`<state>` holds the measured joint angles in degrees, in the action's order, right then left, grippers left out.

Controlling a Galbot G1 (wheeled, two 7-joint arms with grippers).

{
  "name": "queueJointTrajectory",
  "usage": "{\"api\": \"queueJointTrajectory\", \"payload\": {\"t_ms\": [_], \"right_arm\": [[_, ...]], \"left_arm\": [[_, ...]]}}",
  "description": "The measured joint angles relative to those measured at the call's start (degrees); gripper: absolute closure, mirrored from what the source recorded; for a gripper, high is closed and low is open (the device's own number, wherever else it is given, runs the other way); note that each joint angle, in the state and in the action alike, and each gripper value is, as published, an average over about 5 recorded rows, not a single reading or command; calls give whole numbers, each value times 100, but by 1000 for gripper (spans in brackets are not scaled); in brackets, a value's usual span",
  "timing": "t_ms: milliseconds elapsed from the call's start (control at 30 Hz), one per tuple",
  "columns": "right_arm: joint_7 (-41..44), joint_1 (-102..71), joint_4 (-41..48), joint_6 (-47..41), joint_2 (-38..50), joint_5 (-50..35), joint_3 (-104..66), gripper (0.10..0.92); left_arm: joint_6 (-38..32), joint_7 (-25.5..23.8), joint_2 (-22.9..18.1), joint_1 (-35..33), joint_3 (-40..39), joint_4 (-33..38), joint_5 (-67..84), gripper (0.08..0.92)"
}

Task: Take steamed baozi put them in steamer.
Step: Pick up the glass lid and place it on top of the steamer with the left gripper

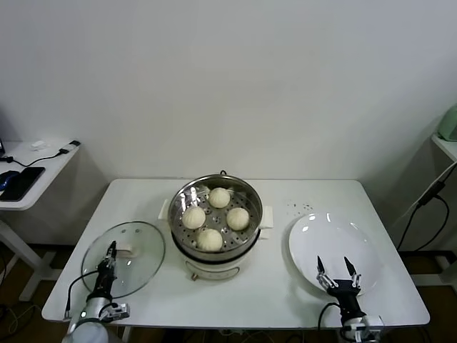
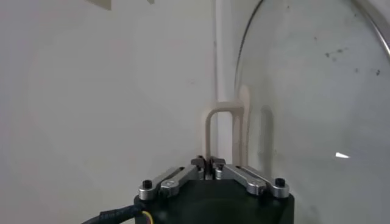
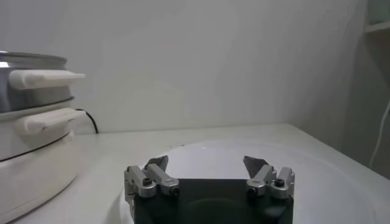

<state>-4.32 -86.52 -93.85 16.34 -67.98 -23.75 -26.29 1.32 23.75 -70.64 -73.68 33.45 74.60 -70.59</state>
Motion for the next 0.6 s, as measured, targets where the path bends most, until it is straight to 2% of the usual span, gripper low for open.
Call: {"api": "queueJointTrajectory", "payload": {"t_ms": [267,600], "right_arm": [[-29,-23,-74,7,29,2,-8,202],[-70,-60,-165,-2,89,-9,-8,202]], "left_arm": [[44,-141,54,-180,114,401,129,863],[349,-718,496,-640,395,1630,858,863]]}}
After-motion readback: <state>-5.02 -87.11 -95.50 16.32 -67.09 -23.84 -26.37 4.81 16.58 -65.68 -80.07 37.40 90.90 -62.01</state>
